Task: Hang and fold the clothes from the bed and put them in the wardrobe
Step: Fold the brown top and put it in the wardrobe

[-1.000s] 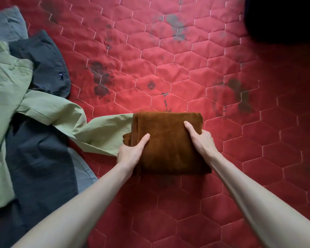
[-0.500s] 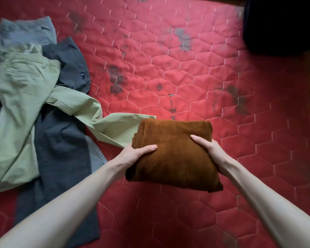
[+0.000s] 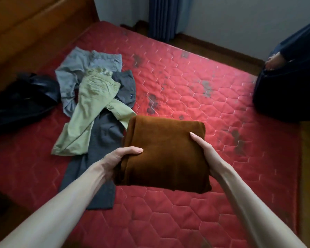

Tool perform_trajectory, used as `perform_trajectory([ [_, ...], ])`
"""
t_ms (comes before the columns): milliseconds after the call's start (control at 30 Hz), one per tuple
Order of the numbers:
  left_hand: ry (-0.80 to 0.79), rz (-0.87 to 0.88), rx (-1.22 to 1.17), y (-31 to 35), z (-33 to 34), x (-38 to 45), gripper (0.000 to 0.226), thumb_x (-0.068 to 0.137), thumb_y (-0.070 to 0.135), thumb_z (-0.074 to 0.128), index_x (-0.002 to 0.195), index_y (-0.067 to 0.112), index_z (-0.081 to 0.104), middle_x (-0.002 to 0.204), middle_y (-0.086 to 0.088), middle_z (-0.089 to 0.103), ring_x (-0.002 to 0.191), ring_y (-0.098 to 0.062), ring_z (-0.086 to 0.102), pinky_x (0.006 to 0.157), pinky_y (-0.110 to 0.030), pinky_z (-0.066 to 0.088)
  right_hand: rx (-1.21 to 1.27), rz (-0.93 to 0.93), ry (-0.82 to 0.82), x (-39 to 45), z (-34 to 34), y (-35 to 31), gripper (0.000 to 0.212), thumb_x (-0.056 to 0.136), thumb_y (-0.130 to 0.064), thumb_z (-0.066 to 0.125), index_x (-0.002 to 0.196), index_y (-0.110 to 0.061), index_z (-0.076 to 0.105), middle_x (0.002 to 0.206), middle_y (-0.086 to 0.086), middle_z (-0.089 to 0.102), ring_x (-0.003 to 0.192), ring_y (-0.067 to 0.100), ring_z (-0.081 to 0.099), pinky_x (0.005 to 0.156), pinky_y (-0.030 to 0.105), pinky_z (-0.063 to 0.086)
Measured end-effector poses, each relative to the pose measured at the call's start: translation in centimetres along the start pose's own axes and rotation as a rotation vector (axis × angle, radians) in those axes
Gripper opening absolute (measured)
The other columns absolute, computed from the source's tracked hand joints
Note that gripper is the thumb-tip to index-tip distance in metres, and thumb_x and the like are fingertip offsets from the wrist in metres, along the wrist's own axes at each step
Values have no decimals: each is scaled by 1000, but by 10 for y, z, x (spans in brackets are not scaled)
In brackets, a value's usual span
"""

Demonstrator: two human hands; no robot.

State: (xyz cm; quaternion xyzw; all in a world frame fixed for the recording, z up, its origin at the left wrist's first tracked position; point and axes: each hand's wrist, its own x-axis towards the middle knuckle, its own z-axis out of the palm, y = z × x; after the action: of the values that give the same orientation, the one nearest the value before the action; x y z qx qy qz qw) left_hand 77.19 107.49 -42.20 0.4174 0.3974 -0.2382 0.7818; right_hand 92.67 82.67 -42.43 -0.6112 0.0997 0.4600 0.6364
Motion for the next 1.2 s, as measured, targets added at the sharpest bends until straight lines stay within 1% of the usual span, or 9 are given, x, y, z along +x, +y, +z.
perform_trajectory([
  [167, 100, 155, -167, -5, -9, -95, 24, 75, 20, 76, 89, 1, 82, 93, -19, 76, 74, -28, 74, 69, -35, 63, -66, 22, -91, -45, 67, -38, 49, 97, -48, 63, 126, -10, 71, 115, 15, 76, 99, 26, 76, 88, 36, 60],
  [367, 217, 296, -360, -24, -24, -211, 36, 85, 26, 63, 105, -2, 72, 87, -19, 73, 72, -27, 73, 64, -31, 62, -157, 49, -206, -98, 147, -69, 61, 89, -47, 73, 137, -11, 63, 117, 17, 75, 98, 30, 75, 79, 37, 61],
  [567, 365, 442, -486, -42, -66, -318, 26, 92, 21, 60, 100, -1, 71, 81, -15, 77, 65, -23, 75, 52, -26, 59, -150, 98, -345, -144, 251, -83, 46, 87, -40, 75, 120, -7, 74, 114, 16, 76, 97, 28, 76, 91, 41, 56],
  [700, 473, 542, -562, -59, -118, -389, 31, 83, 23, 63, 105, 2, 70, 84, -14, 78, 68, -23, 77, 68, -33, 56, -61, 178, -367, -149, 324, -58, 56, 78, -46, 82, 119, -10, 71, 105, 10, 78, 96, 25, 76, 86, 40, 61],
  [833, 516, 612, -649, -78, -173, -449, 65, 63, 29, 83, 119, 2, 65, 93, -16, 79, 77, -29, 78, 69, -37, 59, -22, 154, -482, -169, 414, -31, 63, 76, -58, 81, 124, -17, 72, 95, 3, 76, 85, 18, 75, 80, 35, 59],
  [867, 527, 641, -665, -82, -187, -462, 65, 62, 30, 84, 117, 3, 65, 93, -15, 79, 77, -28, 78, 64, -34, 60, 17, 176, -540, -176, 438, -28, 44, 88, -50, 70, 110, -13, 80, 87, 3, 77, 77, 16, 76, 71, 31, 60],
  [933, 547, 678, -679, -91, -214, -487, 54, 73, 29, 73, 120, 3, 66, 100, -14, 79, 85, -27, 78, 73, -34, 60, 6, 170, -628, -194, 487, -22, 52, 99, -43, 50, 76, -10, 84, 77, 4, 78, 68, 14, 77, 54, 26, 58],
  [1067, 583, 683, -712, -112, -267, -534, 47, 83, 30, 65, 123, 5, 65, 111, -16, 77, 93, -29, 77, 87, -42, 52, -170, 187, -673, -195, 561, 0, 66, 93, -65, 52, 90, -7, 83, 98, 17, 78, 85, 26, 78, 71, 36, 62],
  [1200, 620, 664, -744, -138, -313, -568, 50, 88, 34, 65, 129, 5, 63, 120, -18, 74, 107, -34, 73, 101, -46, 51, -451, 212, -779, -211, 630, 20, 48, 81, -51, 69, 103, -10, 80, 101, 15, 79, 83, 25, 78, 77, 39, 55],
])
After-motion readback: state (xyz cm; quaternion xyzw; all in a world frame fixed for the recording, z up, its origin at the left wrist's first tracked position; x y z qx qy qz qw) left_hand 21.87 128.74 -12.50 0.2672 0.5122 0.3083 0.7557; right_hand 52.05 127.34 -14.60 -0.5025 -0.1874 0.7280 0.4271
